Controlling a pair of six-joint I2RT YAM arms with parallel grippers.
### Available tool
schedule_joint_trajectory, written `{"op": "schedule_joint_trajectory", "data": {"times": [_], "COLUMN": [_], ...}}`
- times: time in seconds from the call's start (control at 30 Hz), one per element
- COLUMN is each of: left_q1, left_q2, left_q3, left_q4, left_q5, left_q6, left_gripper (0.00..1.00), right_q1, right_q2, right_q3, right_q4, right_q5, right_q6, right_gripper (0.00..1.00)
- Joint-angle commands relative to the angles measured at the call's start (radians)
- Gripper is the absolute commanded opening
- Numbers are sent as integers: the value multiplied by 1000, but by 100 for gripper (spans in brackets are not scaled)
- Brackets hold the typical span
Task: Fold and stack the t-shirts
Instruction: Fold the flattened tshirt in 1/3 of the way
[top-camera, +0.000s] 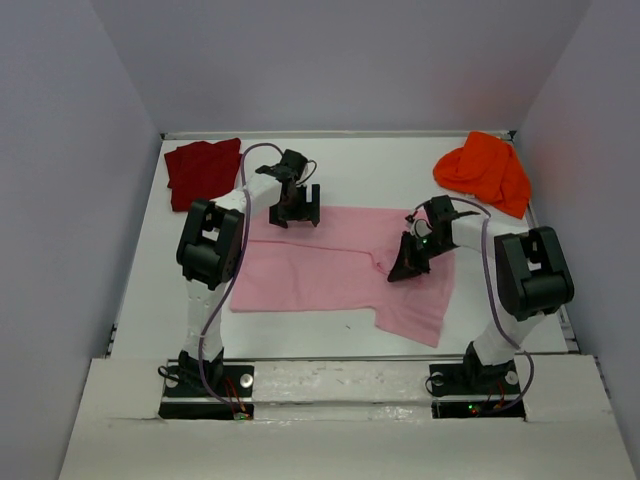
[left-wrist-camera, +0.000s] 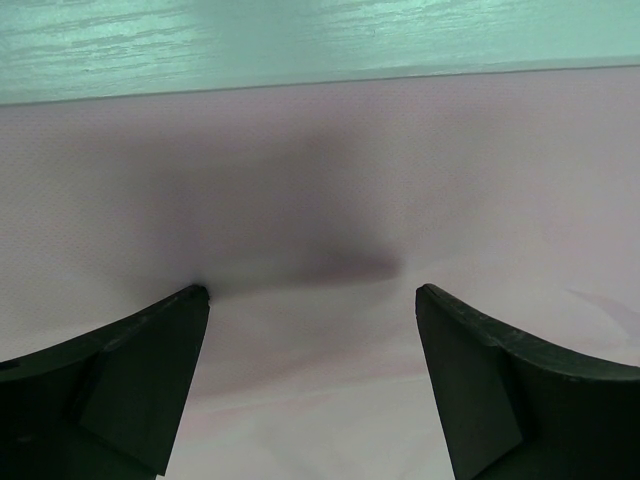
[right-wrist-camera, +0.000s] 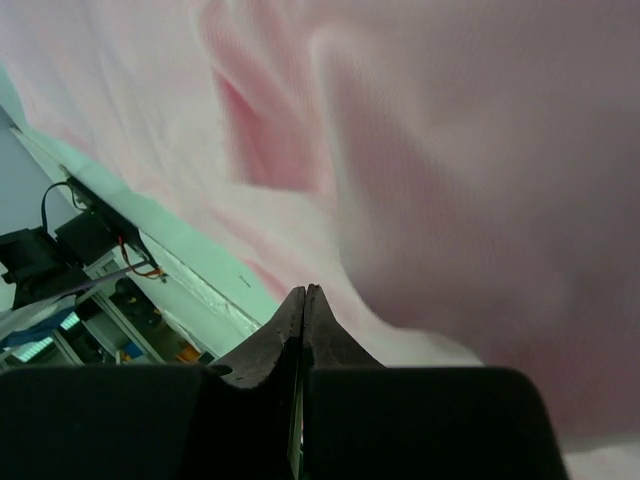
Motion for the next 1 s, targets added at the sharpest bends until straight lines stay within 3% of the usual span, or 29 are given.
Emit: {"op": "schedule_joint_trajectory", "data": {"times": [0.0, 0.17, 0.53, 0.97], "left_q1": [-7, -9, -9, 2], "left_q2": [1, 6, -8, -16], "left_q3": [-3, 1, -5, -14], "left_q4": [-48, -50, -57, -64], "left_q5": [26, 28, 24, 29], "left_q6": [6, 9, 27, 41], "left_gripper": [99, 99, 99, 99], "right_q1": [4, 4, -47, -174], "right_q2": [-126, -144, 266, 485], "right_q3": [-59, 24, 438, 694], "right_q4": [30, -28, -67, -137], "right_q5": [-8, 32, 63, 82], "right_q6": [48, 45, -27, -50], "right_gripper": [0, 0, 0, 0]}}
